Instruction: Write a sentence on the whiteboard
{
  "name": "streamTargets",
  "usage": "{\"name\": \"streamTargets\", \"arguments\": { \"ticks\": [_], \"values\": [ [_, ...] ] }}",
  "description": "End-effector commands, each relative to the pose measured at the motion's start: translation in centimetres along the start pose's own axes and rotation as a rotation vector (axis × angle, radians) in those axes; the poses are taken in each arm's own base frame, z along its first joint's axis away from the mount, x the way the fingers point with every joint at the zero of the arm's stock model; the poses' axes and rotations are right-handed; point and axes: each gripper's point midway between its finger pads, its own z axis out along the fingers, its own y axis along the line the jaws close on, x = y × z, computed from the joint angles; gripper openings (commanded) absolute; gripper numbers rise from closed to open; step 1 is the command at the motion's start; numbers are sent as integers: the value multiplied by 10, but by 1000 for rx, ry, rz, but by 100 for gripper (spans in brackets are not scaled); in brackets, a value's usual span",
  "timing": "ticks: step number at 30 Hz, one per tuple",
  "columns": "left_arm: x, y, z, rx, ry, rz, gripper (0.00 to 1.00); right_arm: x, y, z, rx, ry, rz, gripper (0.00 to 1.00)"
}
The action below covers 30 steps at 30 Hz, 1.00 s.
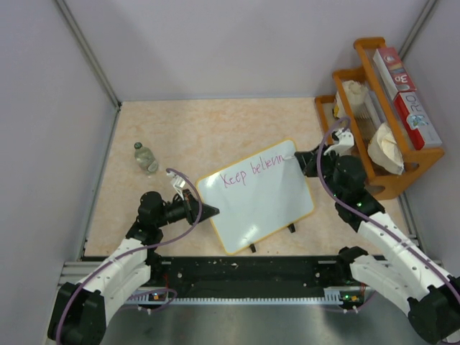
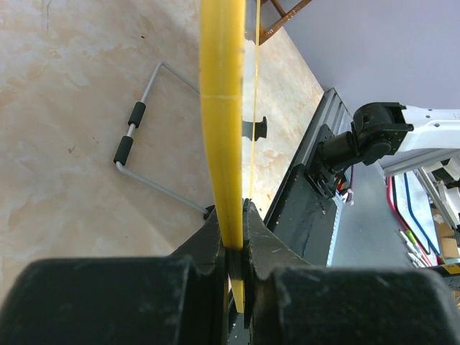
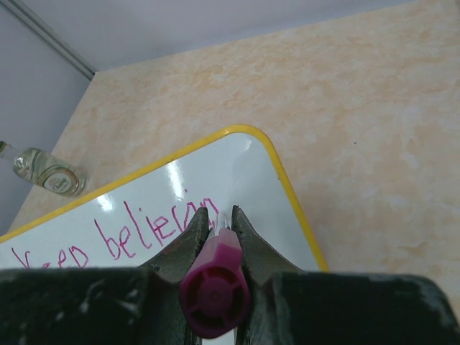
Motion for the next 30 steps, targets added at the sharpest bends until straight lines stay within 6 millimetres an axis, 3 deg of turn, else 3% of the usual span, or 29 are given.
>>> {"name": "streamTargets", "arguments": {
  "ticks": [1, 6, 13, 20, 30],
  "values": [
    [28, 11, -4, 1, 79, 76, 0, -3, -6, -4, 17, -20, -4, 0],
    [28, 11, -4, 2, 77, 78, 0, -12, 0, -8, 0, -41, 8, 0],
    [28, 11, -4, 1, 77, 79, 0, -46, 17, -16, -43, -114, 18, 0],
    [28, 11, -4, 3, 77, 78, 0, -65, 17, -11, -13, -155, 0, 0],
    [27, 11, -4, 2, 76, 79, 0, -54, 8, 1, 14, -128, 6, 0]
  ]
}}
